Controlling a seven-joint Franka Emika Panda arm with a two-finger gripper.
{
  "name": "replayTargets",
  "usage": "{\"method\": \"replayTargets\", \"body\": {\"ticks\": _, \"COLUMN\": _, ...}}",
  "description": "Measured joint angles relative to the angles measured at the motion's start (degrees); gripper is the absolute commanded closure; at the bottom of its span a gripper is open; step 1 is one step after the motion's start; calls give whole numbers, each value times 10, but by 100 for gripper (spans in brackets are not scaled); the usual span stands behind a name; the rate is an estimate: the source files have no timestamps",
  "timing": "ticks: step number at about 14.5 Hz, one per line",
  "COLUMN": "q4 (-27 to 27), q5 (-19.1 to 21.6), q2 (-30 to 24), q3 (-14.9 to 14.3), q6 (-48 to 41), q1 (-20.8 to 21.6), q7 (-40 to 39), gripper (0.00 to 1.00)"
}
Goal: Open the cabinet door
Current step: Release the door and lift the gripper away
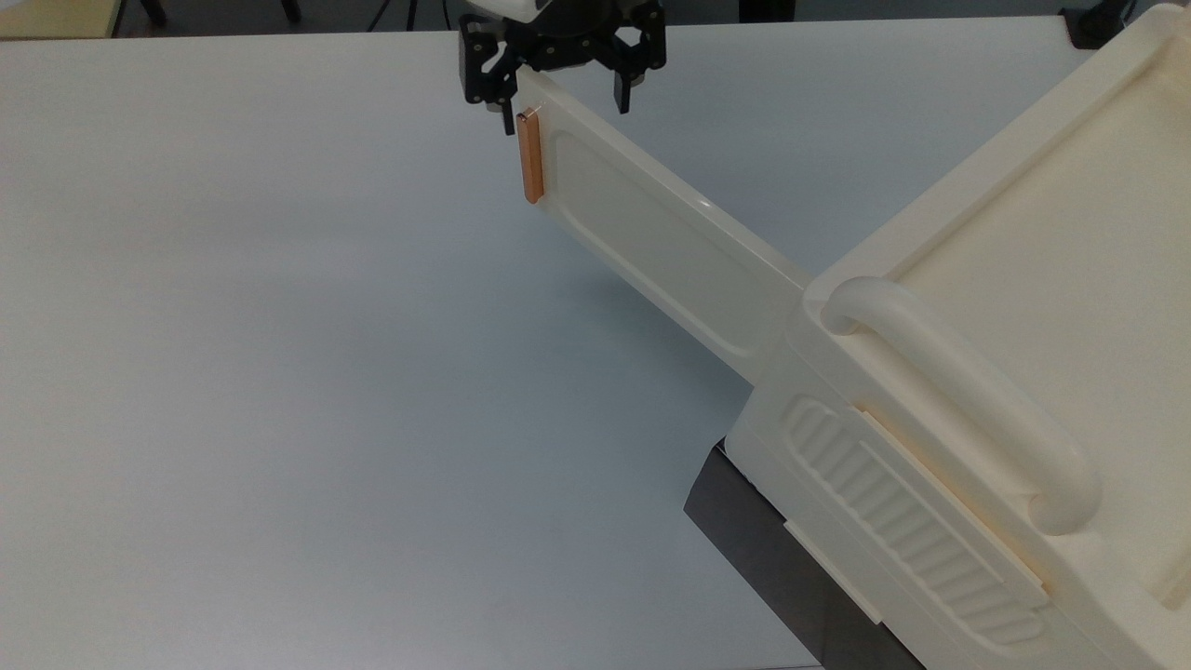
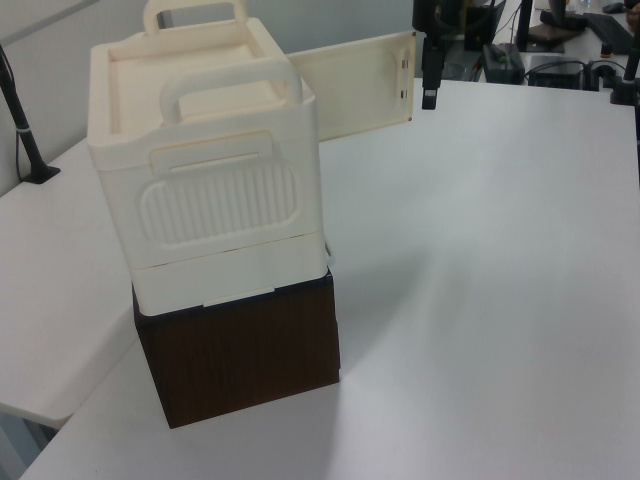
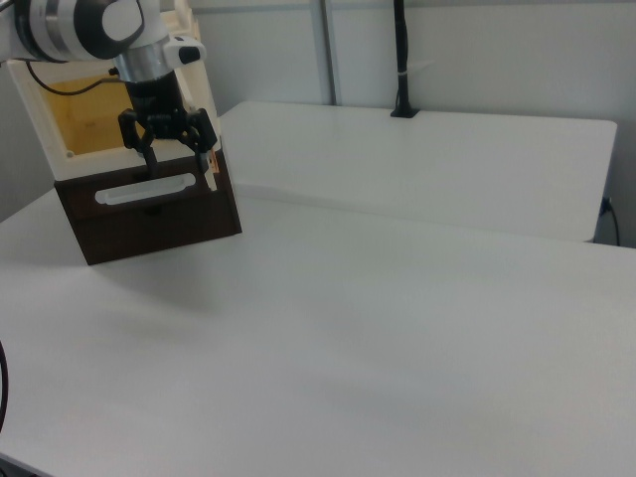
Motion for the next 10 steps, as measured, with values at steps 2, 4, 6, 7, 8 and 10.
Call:
{"method": "replayTargets", "body": {"ticks": 2, "q4": -2, "q5": -6, "q2": 0, "q3": 0, "q6": -5, "q1": -9, "q7": 12, "gripper": 0}}
{"method": "replayTargets", "body": {"ticks": 4, "q4": -6, "q5": -19, "q2": -2, "q3": -1, "q6": -7, "q1": -17, "q7": 43, "gripper": 0}}
{"method": "replayTargets", "body": {"ticks": 6, "q4": -13, "q5": -24, "q2": -7, "q3": -1, "q6": -12, "q1": -29, "q7": 63, "gripper": 0}}
{"method": "replayTargets", "body": {"ticks": 7, "q4": -16, "q5": -24, "q2": -11, "q3": -1, "q6": -17, "q1": -38, "q7": 64, "gripper": 0}}
{"method": "replayTargets", "body": {"ticks": 8, "q4": -19, "q5": -24, "q2": -15, "q3": -1, "q6": -22, "q1": -46, "q7": 64, "gripper": 0}}
{"method": "replayTargets", "body": {"ticks": 10, "q4": -26, "q5": -24, "q2": -25, "q3": -1, "q6": -30, "q1": -57, "q7": 65, "gripper": 0}}
